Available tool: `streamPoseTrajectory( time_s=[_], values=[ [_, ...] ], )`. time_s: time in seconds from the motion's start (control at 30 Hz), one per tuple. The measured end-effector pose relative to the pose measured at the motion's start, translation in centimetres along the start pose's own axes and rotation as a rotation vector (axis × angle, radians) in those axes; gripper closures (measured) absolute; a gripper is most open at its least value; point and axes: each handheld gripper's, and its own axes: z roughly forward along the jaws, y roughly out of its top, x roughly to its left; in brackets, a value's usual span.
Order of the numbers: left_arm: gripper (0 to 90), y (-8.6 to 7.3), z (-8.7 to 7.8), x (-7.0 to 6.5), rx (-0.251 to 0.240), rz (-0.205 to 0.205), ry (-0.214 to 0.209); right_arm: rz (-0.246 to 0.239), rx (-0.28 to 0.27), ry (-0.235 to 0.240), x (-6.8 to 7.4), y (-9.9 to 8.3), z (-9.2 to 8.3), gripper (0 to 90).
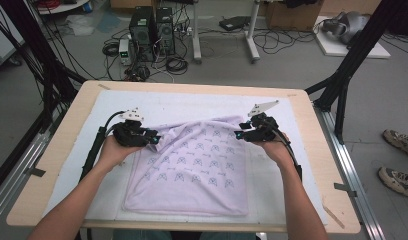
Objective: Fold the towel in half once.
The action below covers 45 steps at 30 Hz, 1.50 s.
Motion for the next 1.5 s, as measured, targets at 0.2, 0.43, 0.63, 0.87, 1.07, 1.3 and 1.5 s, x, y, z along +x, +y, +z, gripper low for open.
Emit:
streamPoseTrajectory(
  time_s=[0.2,0.43,0.63,0.87,1.07,1.3,1.5],
  values=[
    [63.2,-0.9,3.2,0.1,0.135,-0.017,0.054,0.031,0.039,-0.036,-1.3,-0.5,1.7,58.6],
    [84.9,-0.1,2.3,1.6,0.082,-0.014,0.153,0.027,0.12,-0.068,-1.7,-0.8,3.8,78.0],
    [67.0,3.9,-0.7,5.4,-0.096,-0.106,0.556,0.102,0.077,-0.078,-2.5,-0.4,3.4,81.9],
    [58.0,1.6,-0.5,5.8,-0.022,-0.123,0.408,0.073,0.088,-0.043,-2.3,-0.3,3.5,74.4],
    [59.3,-0.8,-0.6,3.2,-0.006,-0.076,0.231,0.079,0.066,0.064,-0.7,-0.4,3.3,71.1],
    [55.8,-4.9,-3.5,-2.4,-0.003,0.054,0.109,-0.025,0.007,0.173,5.9,-2.3,0.8,66.4],
    [54.8,-9.5,-6.0,-7.0,0.005,0.107,-0.024,-0.056,-0.006,0.241,11.3,-4.9,-2.0,62.3]
  ],
)
